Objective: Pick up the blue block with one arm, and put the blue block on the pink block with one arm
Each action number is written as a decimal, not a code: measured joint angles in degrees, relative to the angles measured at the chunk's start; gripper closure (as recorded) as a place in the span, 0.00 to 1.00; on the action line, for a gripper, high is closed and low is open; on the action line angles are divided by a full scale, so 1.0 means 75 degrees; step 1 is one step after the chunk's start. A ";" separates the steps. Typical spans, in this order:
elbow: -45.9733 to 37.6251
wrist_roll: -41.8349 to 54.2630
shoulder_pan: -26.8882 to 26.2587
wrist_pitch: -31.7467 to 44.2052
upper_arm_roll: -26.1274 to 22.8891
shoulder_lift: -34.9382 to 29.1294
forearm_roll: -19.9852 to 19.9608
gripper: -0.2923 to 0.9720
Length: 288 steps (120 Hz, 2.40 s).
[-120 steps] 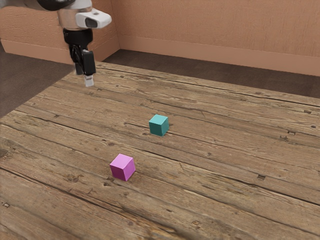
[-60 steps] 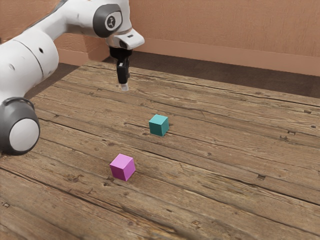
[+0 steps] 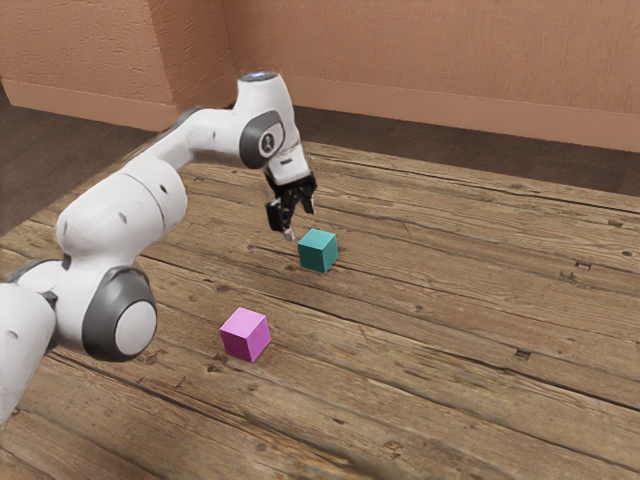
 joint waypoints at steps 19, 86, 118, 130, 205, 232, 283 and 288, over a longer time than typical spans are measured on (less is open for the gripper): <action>0.0268 0.0797 0.0071 0.0544 -0.0164 0.0460 -0.0180 0.23; 0.0542 0.2456 0.0140 0.1450 -0.0222 0.1276 -0.0775 0.23; 0.0510 0.2818 0.0164 0.1533 -0.0216 0.1274 -0.0839 0.41; 0.0051 0.2924 0.0160 0.1557 -0.0172 0.0672 -0.0805 0.47; -0.8573 0.2768 0.0138 0.2281 -0.0070 -0.5659 -0.0855 0.50; -1.0817 0.2616 0.0141 0.3857 -0.0071 -0.6875 -0.0907 0.50; -1.2779 0.2182 0.0166 0.4991 -0.0125 -0.7967 -0.0928 0.51; -1.2819 0.2138 0.0176 0.5039 -0.0127 -0.7952 -0.0929 0.51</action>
